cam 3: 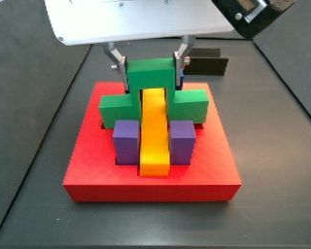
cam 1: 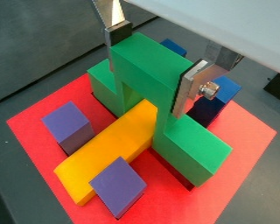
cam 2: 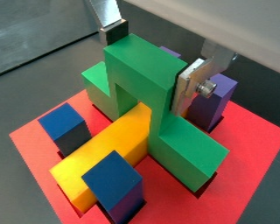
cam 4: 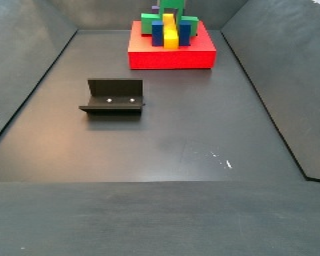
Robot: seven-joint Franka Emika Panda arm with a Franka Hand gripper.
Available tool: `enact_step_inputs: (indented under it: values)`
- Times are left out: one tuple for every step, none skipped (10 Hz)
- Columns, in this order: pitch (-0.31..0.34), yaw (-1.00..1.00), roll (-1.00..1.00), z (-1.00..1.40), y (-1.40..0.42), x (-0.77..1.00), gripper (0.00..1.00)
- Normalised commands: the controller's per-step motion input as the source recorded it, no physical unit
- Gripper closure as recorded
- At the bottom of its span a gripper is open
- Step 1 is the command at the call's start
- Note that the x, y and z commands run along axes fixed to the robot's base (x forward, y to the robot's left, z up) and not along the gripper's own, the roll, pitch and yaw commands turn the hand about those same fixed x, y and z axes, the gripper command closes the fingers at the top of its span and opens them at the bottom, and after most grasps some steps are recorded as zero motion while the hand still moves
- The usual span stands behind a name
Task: Pick up the green object. Move up. Place the green object on the fixture. Regrasp the green object. Move to above the board. Insert the green object.
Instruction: Insert the green object.
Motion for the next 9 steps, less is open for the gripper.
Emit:
enact_step_inputs:
  values:
    - [0.080, -0.02, 0.15, 0.00, 0.00, 0.13, 1.00]
    - [0.009, -0.01, 0.14, -0.18, -0.04, 0.06, 1.00]
    - [0.000, -0.01, 0.08, -0.24, -0.05, 0.09, 1.00]
    - [0.000, -0.03, 0.04, -0.25, 0.00, 0.15, 1.00]
    - [0.000, -0.07, 0.08, -0.27, -0.01, 0.19, 1.00]
    - [0.000, -0.07, 0.10, -0.29, -0.04, 0.13, 1.00]
    - [0.000, -0.06, 0.03, -0.29, -0.02, 0.10, 1.00]
    - [0.000, -0.04, 0.00, -0.15, 0.00, 0.00, 1.00]
    - [-0.016, -0.01, 0.00, -0.08, 0.04, -0.21, 1.00]
